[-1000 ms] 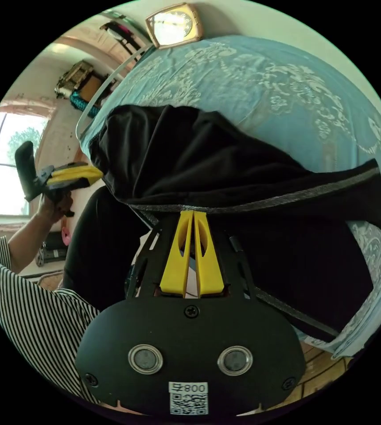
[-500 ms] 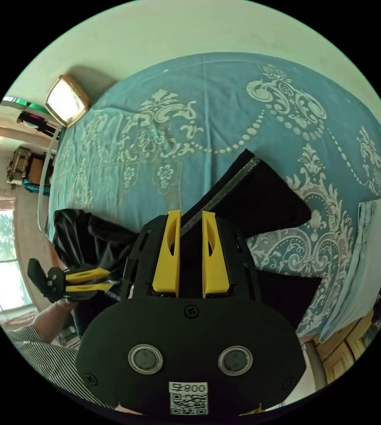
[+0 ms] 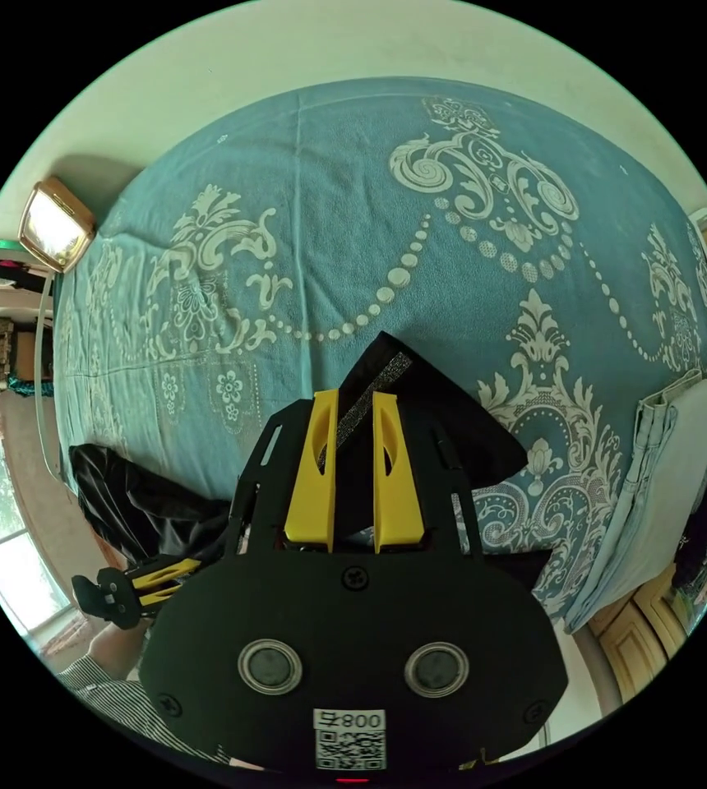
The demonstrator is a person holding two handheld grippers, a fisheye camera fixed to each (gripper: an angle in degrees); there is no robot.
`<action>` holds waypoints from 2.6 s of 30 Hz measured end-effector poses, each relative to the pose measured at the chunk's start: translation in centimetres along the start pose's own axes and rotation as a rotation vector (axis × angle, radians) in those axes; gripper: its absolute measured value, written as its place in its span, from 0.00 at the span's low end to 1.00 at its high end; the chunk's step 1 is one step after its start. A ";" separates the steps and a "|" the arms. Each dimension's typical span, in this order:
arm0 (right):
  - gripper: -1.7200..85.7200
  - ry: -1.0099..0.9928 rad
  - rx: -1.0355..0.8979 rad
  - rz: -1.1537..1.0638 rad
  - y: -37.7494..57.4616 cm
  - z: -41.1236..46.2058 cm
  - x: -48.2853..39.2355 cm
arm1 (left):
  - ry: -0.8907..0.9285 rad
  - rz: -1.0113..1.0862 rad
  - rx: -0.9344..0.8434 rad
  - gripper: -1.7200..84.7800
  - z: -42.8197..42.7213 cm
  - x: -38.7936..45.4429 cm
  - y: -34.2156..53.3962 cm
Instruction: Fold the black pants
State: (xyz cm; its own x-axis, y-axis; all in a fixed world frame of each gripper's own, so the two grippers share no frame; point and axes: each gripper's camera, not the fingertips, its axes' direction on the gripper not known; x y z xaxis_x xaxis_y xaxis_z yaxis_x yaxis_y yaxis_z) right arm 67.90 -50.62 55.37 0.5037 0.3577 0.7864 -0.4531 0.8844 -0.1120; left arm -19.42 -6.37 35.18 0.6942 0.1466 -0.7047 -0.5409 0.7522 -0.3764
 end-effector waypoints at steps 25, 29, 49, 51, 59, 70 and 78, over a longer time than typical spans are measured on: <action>0.02 -0.358 0.271 0.012 18.6 -39.4 4.7 | -0.020 0.122 0.054 0.05 2.9 7.5 -9.3; 0.03 -0.475 0.323 0.110 27.3 -43.2 9.9 | -0.050 0.186 -0.030 0.05 5.1 9.7 -11.0; 0.03 -0.783 0.302 0.400 49.7 -48.7 22.9 | 0.160 0.235 -0.050 0.06 8.8 15.6 -24.4; 0.03 -0.790 0.303 0.394 50.7 -49.8 23.2 | 0.142 0.257 -0.040 0.07 9.8 16.4 -27.6; 0.03 -0.829 0.329 0.387 55.3 -54.7 24.5 | -0.008 0.278 -0.113 0.09 16.9 19.9 -41.1; 0.02 -0.858 0.346 0.372 59.5 -58.9 25.8 | -0.059 0.255 -0.210 0.04 21.4 21.6 -45.6; 0.02 -0.886 0.367 0.355 62.0 -60.9 26.7 | -0.032 0.265 -0.107 0.03 19.3 22.7 -45.6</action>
State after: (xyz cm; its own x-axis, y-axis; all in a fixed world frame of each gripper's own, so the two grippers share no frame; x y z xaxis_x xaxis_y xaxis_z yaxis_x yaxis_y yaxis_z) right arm 98.06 32.00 32.46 -0.3610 0.0996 0.9272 -0.7423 0.5711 -0.3504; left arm 30.13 -24.92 47.94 0.5359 0.3503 -0.7682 -0.7512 0.6131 -0.2445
